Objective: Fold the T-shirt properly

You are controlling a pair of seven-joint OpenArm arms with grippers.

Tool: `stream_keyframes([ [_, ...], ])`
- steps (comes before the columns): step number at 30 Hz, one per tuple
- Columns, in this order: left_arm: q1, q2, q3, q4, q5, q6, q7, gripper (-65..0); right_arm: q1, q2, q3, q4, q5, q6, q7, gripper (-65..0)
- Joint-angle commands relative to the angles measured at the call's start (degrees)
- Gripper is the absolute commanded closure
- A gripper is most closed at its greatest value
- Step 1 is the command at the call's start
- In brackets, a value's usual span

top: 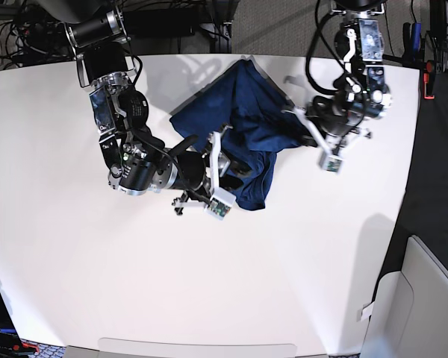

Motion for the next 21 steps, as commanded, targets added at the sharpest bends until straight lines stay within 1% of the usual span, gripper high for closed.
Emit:
stream_keyframes([
  [1,-0.04,0.21,0.19,1.89,-1.18,-0.48,-0.78,-11.0,1.43,-0.29,-0.12,1.15,1.73,0.3,1.1,-17.5],
  [5,1.2,0.65,-1.65,4.35,-1.18,-0.48,-0.07,-10.9,1.61,-0.2,-6.8,0.98,1.9,0.3,1.19,-17.5],
  [8,3.48,0.73,-3.68,4.88,-1.27,-0.48,-0.07,-10.7,1.96,-0.73,-11.72,-0.52,0.67,0.3,1.37,-17.5],
  [10,4.01,0.73,-4.99,4.88,-1.27,-0.4,-0.07,-10.7,2.84,-2.4,-13.74,-2.71,-1.0,0.3,2.16,-17.5],
  [13,5.15,0.73,-6.4,4.88,-1.27,-0.4,-0.51,-10.8,3.8,-4.33,-16.65,-7.46,-3.46,0.3,4.97,-17.5],
  [17,5.24,0.73,-8.51,4.88,-1.27,-0.4,-0.16,-10.9,6.09,-8.11,-20.43,-12.38,-3.55,0.3,8.05,-17.5],
  [21,6.12,0.73,-9.57,4.88,-1.18,-0.4,0.45,-10.9,7.14,-12.07,-21.3,-15.64,-3.64,0.3,10.25,-17.6],
])
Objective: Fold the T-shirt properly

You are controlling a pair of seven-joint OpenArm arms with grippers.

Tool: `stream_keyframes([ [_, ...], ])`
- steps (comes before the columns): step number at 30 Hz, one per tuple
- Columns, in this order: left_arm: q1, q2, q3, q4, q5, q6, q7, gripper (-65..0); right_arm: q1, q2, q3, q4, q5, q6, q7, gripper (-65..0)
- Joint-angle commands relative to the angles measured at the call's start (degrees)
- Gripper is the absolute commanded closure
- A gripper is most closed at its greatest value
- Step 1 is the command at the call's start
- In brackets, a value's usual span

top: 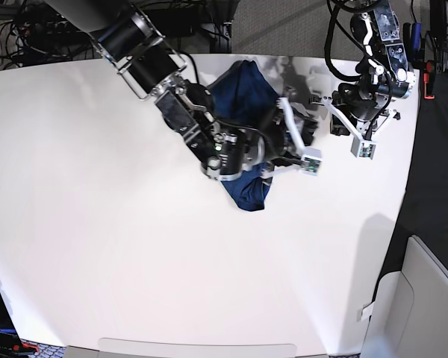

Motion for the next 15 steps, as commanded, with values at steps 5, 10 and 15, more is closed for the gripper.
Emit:
stream_keyframes([
  [5,3.01,-0.67,-0.3,2.28,-0.38,-0.02,0.41,-10.7,3.5,-1.83,0.71,0.97,1.15,0.3,1.55,-17.6],
  [10,3.98,-0.4,0.32,6.85,-1.08,-0.38,0.24,-10.9,3.86,2.83,7.04,11.08,2.12,0.3,1.29,-17.6],
  [15,3.8,-0.4,0.84,7.12,-9.08,-0.38,0.76,-11.0,1.57,8.02,18.82,11.79,2.03,0.3,1.29,-17.6],
])
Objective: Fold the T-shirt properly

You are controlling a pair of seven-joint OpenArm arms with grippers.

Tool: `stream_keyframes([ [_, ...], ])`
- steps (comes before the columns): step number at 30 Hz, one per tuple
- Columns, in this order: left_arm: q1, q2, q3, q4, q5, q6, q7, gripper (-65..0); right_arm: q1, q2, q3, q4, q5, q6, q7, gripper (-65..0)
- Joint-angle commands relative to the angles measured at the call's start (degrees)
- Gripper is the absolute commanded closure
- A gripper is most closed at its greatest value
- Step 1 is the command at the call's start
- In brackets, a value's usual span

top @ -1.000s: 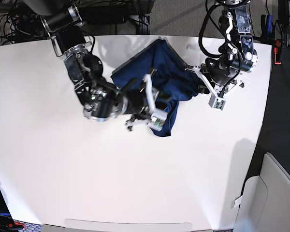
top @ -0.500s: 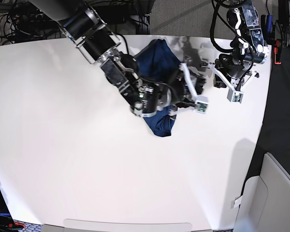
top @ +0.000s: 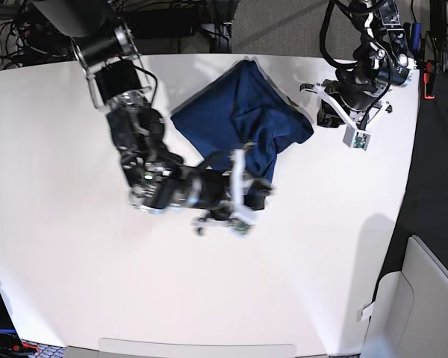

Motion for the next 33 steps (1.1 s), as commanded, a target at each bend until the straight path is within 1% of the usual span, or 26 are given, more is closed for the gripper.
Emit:
stream_keyframes([
  [1,-0.18,-0.29,-0.16,1.09,-2.58,-0.27,-0.79,-11.0,0.8,-0.15,2.11,1.08,1.68,0.34,2.09,-17.6],
  [5,-0.18,-0.38,1.42,1.09,-9.43,-0.27,-0.7,-11.0,-1.48,2.4,10.37,0.9,1.33,0.34,2.27,-17.6],
  [8,-0.35,-0.29,3.18,1.09,-11.28,-0.18,-1.23,-11.0,-2.63,3.63,12.92,0.9,1.24,0.34,2.27,-17.6],
  [11,-2.11,-0.29,7.31,1.0,-11.37,0.0,-1.31,-12.9,-3.24,4.24,13.27,0.81,1.24,0.34,2.36,-17.6],
  [14,-3.08,0.06,9.42,1.0,-11.19,0.0,-1.31,-14.2,-3.33,4.33,13.27,0.81,1.24,0.34,2.36,-17.6],
  [19,-3.25,1.55,9.86,0.82,-11.1,0.08,-1.31,-14.3,-3.95,4.51,13.27,0.81,1.24,0.34,2.36,-17.5],
  [23,-3.78,1.55,10.04,0.29,-11.1,0.08,-1.23,-14.5,-4.03,4.51,13.27,0.81,1.24,0.34,2.36,-17.5],
  [28,-3.96,1.55,10.83,0.38,-11.19,0.08,-0.87,-19.4,-4.03,4.51,13.27,0.81,1.33,0.34,2.36,-17.5],
  [31,-3.96,1.47,13.47,-0.06,-11.02,0.08,-1.05,-20.2,-4.03,4.51,13.27,0.81,1.51,0.34,2.36,-17.5],
  [33,-4.05,1.47,13.99,-0.67,-11.02,0.08,-1.23,-20.2,-4.03,4.51,13.27,0.9,1.51,0.34,2.36,-17.5],
])
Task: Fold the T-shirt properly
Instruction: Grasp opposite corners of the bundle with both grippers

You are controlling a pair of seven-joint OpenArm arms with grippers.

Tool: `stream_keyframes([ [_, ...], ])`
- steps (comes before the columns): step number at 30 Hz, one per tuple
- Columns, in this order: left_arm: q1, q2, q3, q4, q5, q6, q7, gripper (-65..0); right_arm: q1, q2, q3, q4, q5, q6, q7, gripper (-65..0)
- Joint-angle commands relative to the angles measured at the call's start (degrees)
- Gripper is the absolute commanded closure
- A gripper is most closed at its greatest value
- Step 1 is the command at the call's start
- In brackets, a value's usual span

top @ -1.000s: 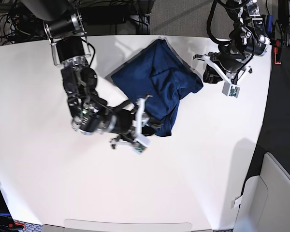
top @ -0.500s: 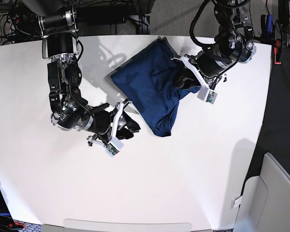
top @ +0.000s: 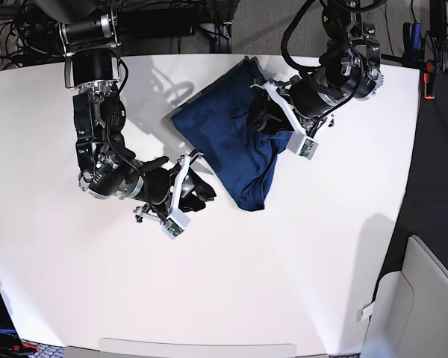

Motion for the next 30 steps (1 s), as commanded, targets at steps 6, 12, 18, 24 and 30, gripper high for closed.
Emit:
stream_keyframes([
  [6,-2.22,-0.28,0.05,-1.41,-0.77,0.0,-0.94,-19.9,1.56,0.09,0.27,1.21,1.33,0.32,1.29,-17.5],
  [12,-2.48,-0.28,0.58,-3.52,-0.59,0.0,-3.23,-18.1,1.56,0.09,0.27,1.38,1.42,0.32,1.2,-17.5],
  [18,-2.31,-0.28,5.94,-4.22,9.7,0.0,-6.48,-17.2,1.56,0.09,0.27,1.38,4.23,0.32,1.2,-17.5],
  [24,-2.13,-0.28,10.07,-4.22,17.43,0.0,-8.85,-11.2,1.47,0.09,2.38,1.38,4.5,0.32,1.11,-17.5],
  [30,-2.13,-0.37,9.46,-2.72,18.93,0.0,-8.5,-0.2,1.47,0.09,2.38,1.38,4.5,0.32,1.11,-17.5],
])
